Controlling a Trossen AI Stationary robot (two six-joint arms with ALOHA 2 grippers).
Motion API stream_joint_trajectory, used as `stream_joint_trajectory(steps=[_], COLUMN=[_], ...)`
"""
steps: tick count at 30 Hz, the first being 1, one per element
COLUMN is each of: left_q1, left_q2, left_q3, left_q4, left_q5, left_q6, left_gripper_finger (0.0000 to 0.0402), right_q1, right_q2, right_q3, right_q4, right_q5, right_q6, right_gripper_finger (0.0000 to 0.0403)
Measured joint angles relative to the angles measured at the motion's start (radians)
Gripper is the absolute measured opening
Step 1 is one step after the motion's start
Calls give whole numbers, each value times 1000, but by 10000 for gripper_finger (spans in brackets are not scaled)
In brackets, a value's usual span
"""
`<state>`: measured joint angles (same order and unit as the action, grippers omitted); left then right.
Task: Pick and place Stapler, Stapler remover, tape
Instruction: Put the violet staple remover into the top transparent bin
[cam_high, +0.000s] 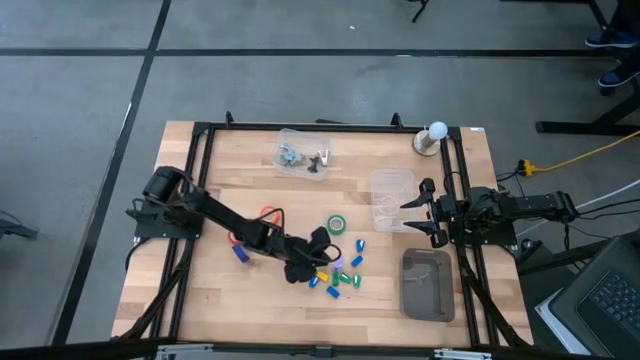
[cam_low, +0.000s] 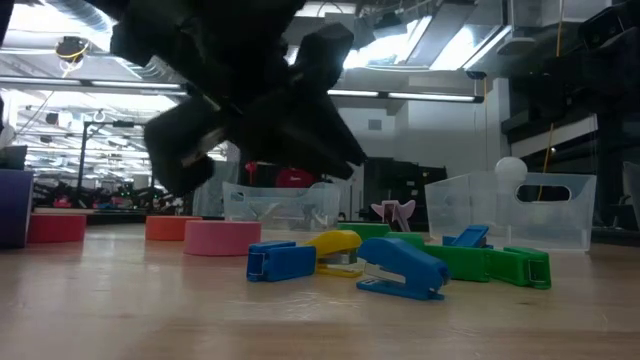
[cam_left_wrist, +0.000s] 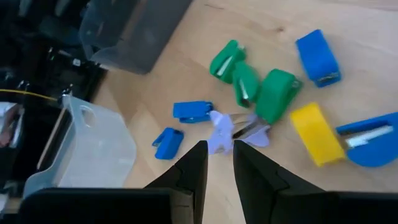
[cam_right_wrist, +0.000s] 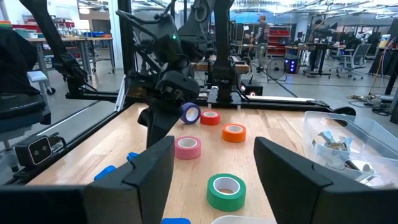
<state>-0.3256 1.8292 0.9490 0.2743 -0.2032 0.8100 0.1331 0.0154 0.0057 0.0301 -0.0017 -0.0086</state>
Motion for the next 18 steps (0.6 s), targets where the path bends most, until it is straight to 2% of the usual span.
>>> stream_joint_trajectory(steps=[6, 10, 14, 18], left_q1=[0, 0, 1, 0], left_q2=[65, 106, 107, 92], left_q3=[84, 147, 159, 160], left_q4=[-24, -120, -168, -174], left_q5=[0, -56, -113, -124], left_q6=[0, 16, 4, -11], left_gripper_finger=[72, 72, 72, 72], right_q1=[0, 0, 0, 0], right_q2=[0, 0, 0, 0], right_q3=[0, 0, 0, 0], right_q4=[0, 0, 0, 0], right_q5=[0, 0, 0, 0], right_q6=[0, 0, 0, 0], right_gripper_finger=[225, 225, 225, 225])
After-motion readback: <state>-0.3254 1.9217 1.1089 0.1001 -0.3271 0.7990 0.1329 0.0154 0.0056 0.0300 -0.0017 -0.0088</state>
